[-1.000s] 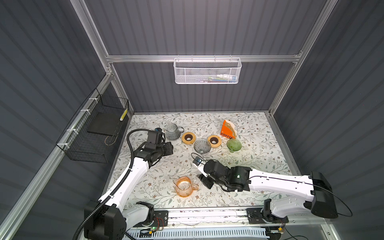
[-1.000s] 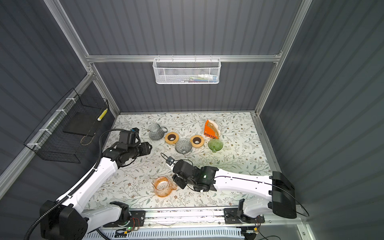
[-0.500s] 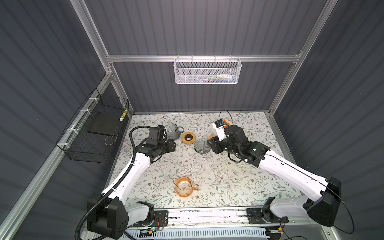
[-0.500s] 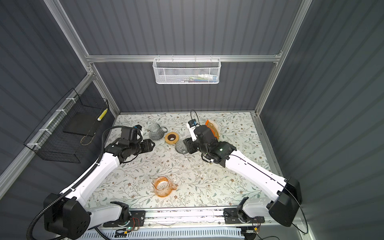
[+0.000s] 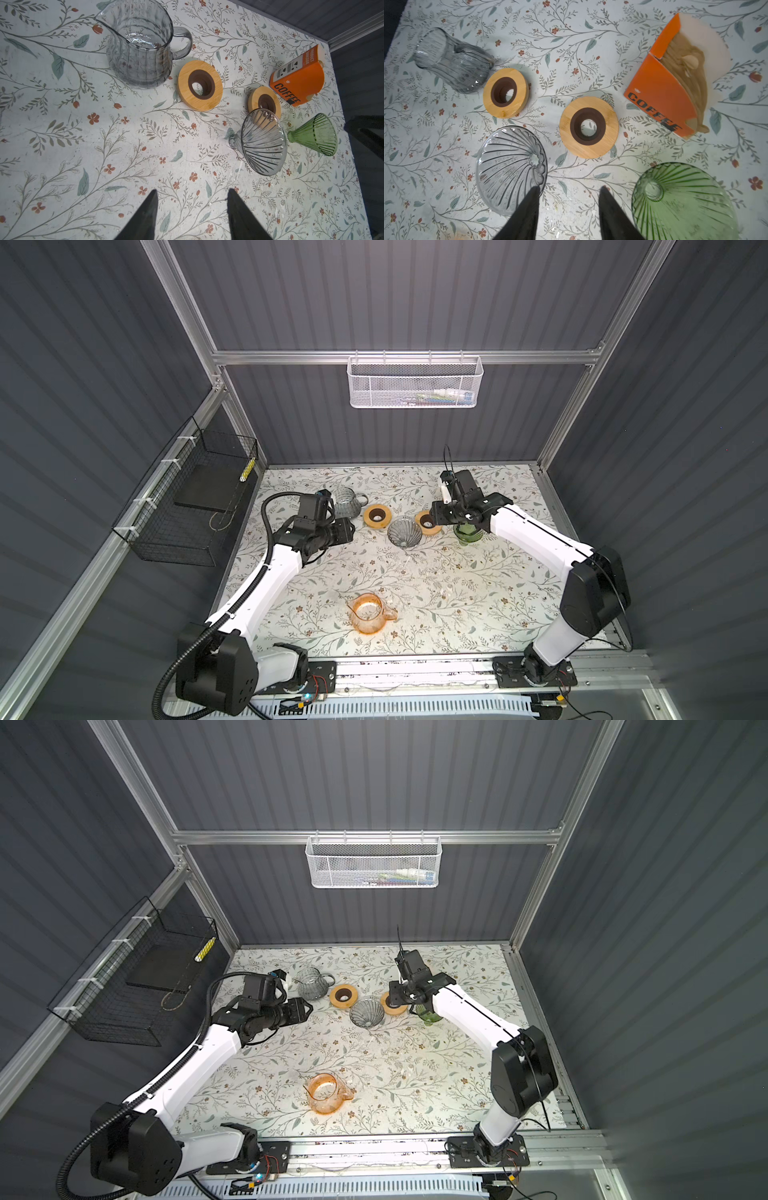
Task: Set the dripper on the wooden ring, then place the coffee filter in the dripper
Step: 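Move the right gripper back to the bamboo stand beside the coffee box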
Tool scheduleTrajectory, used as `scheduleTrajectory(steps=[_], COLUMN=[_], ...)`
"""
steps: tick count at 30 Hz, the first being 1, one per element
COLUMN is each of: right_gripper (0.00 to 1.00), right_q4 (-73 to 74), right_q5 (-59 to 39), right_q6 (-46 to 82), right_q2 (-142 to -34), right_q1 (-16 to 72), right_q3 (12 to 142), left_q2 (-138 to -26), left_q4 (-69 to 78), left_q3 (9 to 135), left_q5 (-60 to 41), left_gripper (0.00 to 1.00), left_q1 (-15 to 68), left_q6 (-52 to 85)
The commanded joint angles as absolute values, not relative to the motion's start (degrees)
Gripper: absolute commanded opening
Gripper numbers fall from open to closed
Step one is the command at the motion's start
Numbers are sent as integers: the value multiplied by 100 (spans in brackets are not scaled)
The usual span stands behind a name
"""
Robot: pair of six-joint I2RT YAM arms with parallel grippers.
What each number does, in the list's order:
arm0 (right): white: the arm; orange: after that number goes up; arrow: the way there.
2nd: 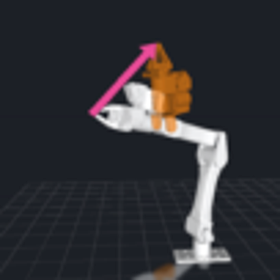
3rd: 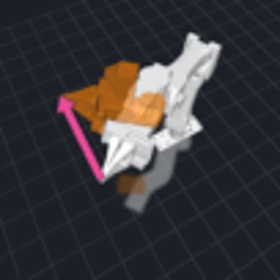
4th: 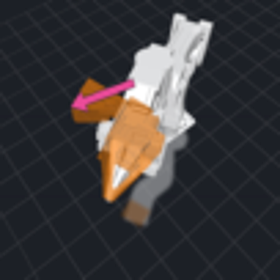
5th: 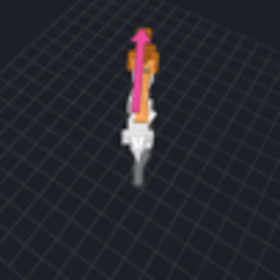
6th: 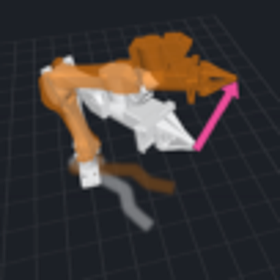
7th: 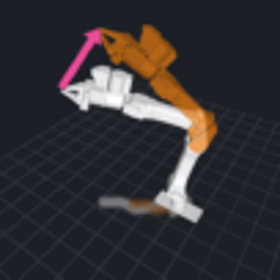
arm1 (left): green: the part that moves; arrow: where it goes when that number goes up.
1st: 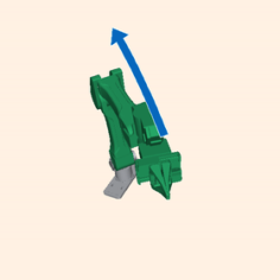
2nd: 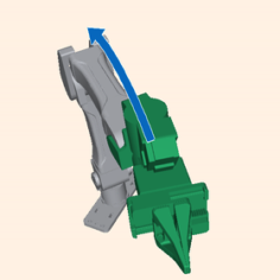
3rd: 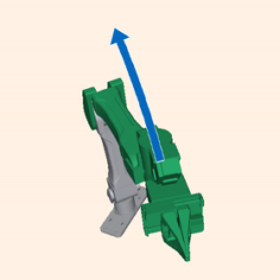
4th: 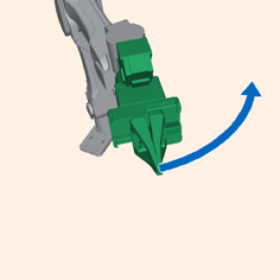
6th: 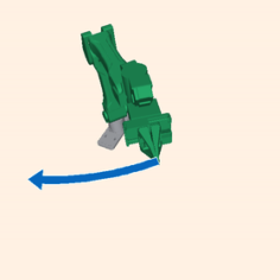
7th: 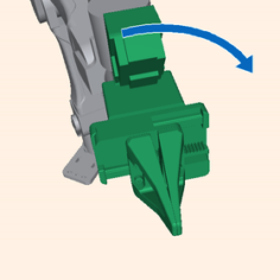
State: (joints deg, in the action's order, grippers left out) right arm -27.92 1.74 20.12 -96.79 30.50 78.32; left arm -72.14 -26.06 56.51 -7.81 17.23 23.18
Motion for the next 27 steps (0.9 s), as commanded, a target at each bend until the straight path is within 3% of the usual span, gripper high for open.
scheduleTrajectory(steps=[1,27], right_gripper=[48,51], right_q4=[-3009,-3049], right_q5=[408,475], right_q6=[2133,2109], right_q2=[-9932,-11479], right_q1=[3024,2576], right_q3=[7989,8799], left_q2=[-7187,-7601], left_q4=[-2406,-2425], left_q3=[5626,5809], left_q5=[-984,-923], left_gripper=[54,54], left_q1=[1749,1749], left_q6=[2426,2356])
